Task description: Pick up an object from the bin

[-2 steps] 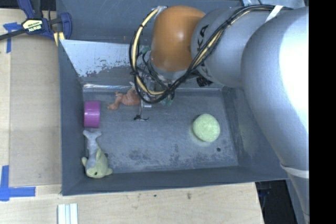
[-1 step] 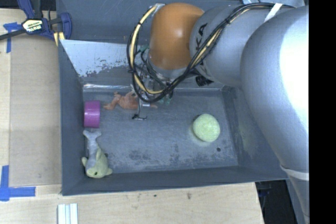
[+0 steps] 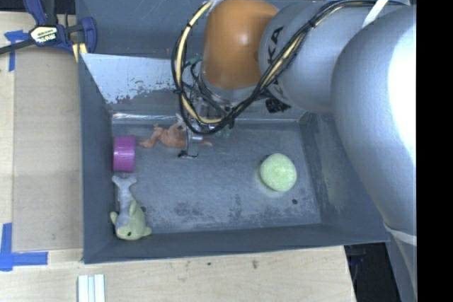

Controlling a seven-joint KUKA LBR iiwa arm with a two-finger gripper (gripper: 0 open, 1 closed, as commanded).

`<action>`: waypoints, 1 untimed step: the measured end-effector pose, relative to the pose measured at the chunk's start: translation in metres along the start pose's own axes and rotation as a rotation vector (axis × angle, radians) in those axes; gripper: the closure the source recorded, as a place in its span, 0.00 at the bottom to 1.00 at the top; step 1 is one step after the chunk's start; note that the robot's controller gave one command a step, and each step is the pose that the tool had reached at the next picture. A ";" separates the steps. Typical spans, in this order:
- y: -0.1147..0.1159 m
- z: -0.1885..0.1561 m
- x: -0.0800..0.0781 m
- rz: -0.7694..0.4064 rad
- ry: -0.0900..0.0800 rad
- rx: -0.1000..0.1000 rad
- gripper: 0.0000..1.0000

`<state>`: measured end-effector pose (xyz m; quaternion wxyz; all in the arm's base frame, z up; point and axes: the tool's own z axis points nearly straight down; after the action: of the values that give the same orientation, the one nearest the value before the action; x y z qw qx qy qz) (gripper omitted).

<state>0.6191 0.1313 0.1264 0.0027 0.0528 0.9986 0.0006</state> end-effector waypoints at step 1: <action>0.008 0.059 0.008 0.113 0.005 0.002 0.00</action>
Offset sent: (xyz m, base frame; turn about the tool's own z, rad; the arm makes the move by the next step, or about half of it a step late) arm -0.0022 0.0073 -0.0564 0.0825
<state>0.6123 0.1399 0.0675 0.0001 0.1090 0.9940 0.0000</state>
